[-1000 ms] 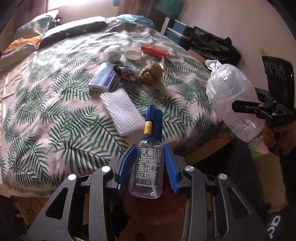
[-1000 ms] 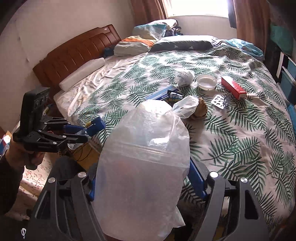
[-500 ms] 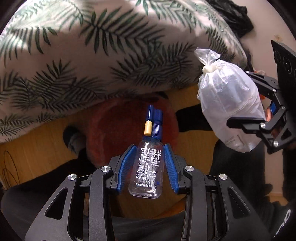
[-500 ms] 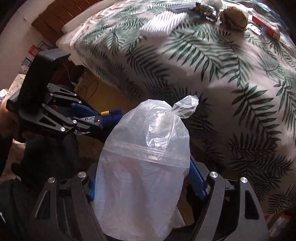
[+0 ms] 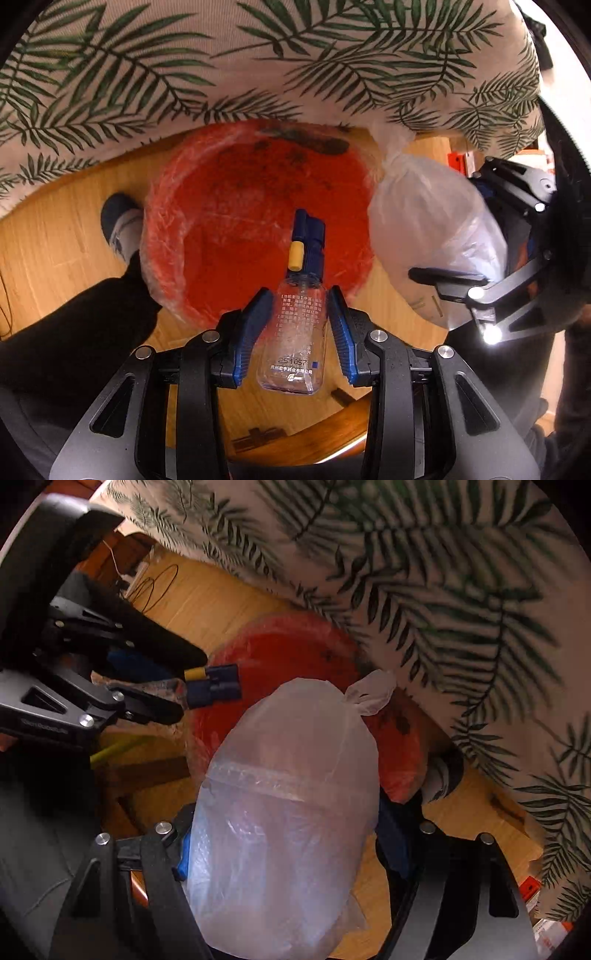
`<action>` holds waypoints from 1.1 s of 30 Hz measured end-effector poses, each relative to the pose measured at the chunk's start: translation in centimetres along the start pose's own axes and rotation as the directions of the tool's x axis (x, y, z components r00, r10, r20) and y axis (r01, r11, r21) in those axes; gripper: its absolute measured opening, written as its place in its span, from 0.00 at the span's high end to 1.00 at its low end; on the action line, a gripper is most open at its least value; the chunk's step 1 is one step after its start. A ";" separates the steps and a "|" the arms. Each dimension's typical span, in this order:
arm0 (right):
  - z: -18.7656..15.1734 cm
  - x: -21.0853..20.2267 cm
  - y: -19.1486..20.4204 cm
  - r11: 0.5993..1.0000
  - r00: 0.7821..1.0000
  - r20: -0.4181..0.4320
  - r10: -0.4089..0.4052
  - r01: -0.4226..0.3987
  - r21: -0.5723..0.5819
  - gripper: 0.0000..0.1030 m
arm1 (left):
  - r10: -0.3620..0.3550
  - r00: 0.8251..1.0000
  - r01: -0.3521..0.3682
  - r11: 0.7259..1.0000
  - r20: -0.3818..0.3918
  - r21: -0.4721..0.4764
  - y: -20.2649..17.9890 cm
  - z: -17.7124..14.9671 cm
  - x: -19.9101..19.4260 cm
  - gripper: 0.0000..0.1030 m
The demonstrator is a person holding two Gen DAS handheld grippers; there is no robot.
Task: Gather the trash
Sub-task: 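Lower the bottle and bag into the red bucket and open both tools, then grasp the white foam net with the left tool while the right tool grasps the blister pack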
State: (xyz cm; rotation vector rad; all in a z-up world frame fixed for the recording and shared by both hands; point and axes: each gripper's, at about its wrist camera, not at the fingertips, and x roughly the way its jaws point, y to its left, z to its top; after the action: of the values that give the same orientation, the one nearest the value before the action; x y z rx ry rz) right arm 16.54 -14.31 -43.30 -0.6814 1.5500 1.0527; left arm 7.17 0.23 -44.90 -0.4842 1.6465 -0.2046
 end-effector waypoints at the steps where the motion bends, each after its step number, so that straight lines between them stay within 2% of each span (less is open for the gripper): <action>1: -0.1 0.3 -0.1 1.000 1.000 -0.011 0.006 -0.006 -0.001 0.26 | 0.001 1.000 -0.001 1.000 0.003 -0.002 0.1 0.0 0.0 0.63; 2: -0.1 0.6 -0.3 1.000 0.999 -0.026 0.019 -0.020 -0.004 0.25 | 0.004 1.000 -0.004 1.000 0.007 -0.007 0.3 0.2 0.0 0.59; 3: -0.1 0.9 -0.4 0.999 0.999 -0.041 0.035 -0.035 -0.010 0.19 | 0.003 1.000 -0.003 1.000 0.013 -0.011 0.3 0.5 0.0 0.31; 4: -0.1 1.0 -0.4 0.999 0.998 -0.047 0.037 -0.037 -0.016 0.05 | 0.002 1.000 -0.002 1.000 0.021 -0.005 0.4 0.4 -0.3 0.04; 7: -0.4 0.5 -0.7 1.000 1.000 -0.007 -0.006 0.006 -0.016 0.05 | 0.064 0.997 -0.065 0.998 0.036 0.016 0.1 0.6 -1.5 0.06; 11: -1.2 -2.4 -1.9 1.000 0.996 0.091 -0.013 0.010 0.026 0.05 | 0.065 0.991 -0.065 0.998 0.115 0.003 0.6 0.5 -4.8 0.06; 15: -1.5 -6.5 -2.7 0.998 0.978 0.206 -0.016 0.003 0.061 0.05 | 0.089 0.971 -0.096 0.995 0.220 0.024 0.2 0.1 -9.1 0.06; 17: -1.1 -9.1 -3.2 0.997 0.964 0.264 -0.035 0.014 0.078 0.05 | 0.096 0.956 -0.112 0.993 0.277 0.043 -0.7 0.3 -11.5 0.06; 21: -0.8 -14.4 -4.6 0.992 0.918 0.388 -0.084 0.039 0.123 0.05 | 0.133 0.913 -0.177 0.981 0.385 0.080 -2.6 1.3 -16.1 0.06; 23: -0.6 -17.3 -5.6 0.986 0.885 0.449 -0.126 0.062 0.154 0.05 | 0.140 0.888 -0.198 0.976 0.439 0.088 -3.5 2.1 -18.5 0.06; 27: 0.2 -22.4 -8.3 0.964 0.804 0.547 -0.236 0.124 0.233 0.05 | 0.180 0.832 -0.242 0.969 0.524 0.053 -4.6 4.3 -22.2 0.06; 29: 0.7 -24.2 -10.2 0.949 0.774 0.574 -0.266 0.106 0.297 0.05 | 0.204 0.808 -0.265 0.964 0.553 0.031 -4.8 5.8 -23.3 0.06; 33: 2.0 -27.3 -14.1 0.911 0.731 0.609 -0.309 0.043 0.411 0.05 | 0.215 0.777 -0.263 0.965 0.592 -0.007 -4.7 8.6 -24.3 0.06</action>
State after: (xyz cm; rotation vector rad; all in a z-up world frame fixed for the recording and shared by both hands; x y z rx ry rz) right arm 36.25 -21.65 -20.85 -0.1394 0.9754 0.7034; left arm 18.12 7.61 -22.25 -0.2350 1.0622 0.0754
